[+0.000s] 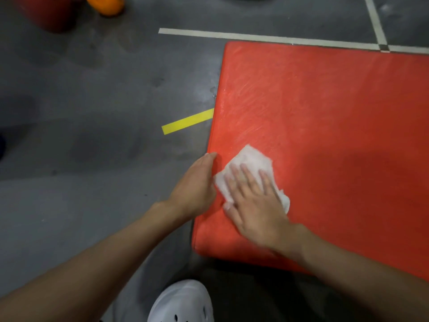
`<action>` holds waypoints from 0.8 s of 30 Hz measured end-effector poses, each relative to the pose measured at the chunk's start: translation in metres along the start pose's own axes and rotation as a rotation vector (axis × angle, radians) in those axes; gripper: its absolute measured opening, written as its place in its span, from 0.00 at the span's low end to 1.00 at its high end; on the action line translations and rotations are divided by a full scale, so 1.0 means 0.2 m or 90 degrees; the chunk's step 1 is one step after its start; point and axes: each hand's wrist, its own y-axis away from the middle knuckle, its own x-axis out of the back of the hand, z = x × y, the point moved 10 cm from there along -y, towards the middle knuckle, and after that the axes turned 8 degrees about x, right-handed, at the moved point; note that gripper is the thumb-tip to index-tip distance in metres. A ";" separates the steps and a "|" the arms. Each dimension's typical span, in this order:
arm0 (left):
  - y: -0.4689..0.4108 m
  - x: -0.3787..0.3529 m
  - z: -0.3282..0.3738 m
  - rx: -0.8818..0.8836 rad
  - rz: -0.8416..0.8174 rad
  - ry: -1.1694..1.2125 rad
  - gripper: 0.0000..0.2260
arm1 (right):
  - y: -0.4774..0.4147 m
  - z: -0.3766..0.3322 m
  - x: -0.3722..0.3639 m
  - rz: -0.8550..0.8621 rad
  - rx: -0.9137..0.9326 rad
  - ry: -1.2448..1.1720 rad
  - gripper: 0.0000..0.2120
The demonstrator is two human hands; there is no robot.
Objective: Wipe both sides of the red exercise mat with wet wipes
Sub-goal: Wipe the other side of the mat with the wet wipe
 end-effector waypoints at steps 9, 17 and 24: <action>-0.01 0.01 -0.06 0.029 0.021 0.083 0.27 | 0.09 -0.18 -0.04 0.001 0.106 -0.012 0.31; -0.04 0.06 -0.14 0.097 0.047 0.321 0.07 | 0.06 -0.20 0.00 0.003 0.134 0.016 0.29; -0.07 0.07 -0.18 0.157 0.038 0.437 0.17 | -0.10 -0.16 0.05 -0.002 0.239 0.082 0.27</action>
